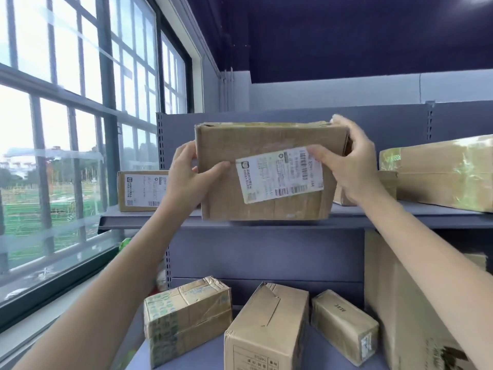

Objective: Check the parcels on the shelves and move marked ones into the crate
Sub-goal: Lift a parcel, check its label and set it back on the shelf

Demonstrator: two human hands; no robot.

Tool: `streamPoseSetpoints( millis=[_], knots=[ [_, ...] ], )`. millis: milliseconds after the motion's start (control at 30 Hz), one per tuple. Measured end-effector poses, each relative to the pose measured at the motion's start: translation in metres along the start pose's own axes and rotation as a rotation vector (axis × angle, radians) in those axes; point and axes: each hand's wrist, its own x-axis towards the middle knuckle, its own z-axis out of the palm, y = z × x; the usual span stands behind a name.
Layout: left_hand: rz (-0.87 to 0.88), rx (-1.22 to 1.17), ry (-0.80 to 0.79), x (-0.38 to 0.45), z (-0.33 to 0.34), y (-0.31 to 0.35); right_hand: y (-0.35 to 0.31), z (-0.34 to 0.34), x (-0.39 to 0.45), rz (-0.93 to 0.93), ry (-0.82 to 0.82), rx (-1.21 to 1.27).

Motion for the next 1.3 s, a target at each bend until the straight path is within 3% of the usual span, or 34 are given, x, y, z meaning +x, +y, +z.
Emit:
streamPoseSetpoints(
  millis=[133, 500, 700, 933, 1167, 1300],
  knots=[
    [-0.055, -0.173, 0.008, -0.01, -0.006, 0.004, -0.013, 0.004, -0.005, 0.012, 0.019, 0.085],
    [-0.055, -0.298, -0.02, -0.021, -0.005, -0.003, -0.009, 0.008, -0.023, 0.007, 0.074, 0.041],
    [0.008, -0.258, -0.061, -0.015, -0.011, 0.002, -0.01, -0.001, -0.023, 0.026, 0.077, 0.027],
    [0.022, -0.11, -0.189, -0.009, -0.015, 0.014, -0.009, -0.014, -0.014, -0.017, -0.036, 0.075],
    [0.054, -0.122, -0.05, -0.018, -0.02, 0.011, -0.02, -0.009, -0.006, -0.108, -0.038, 0.037],
    [-0.011, -0.2, 0.146, -0.03, -0.02, 0.003, -0.018, -0.006, -0.011, -0.082, 0.052, 0.025]
  ],
)
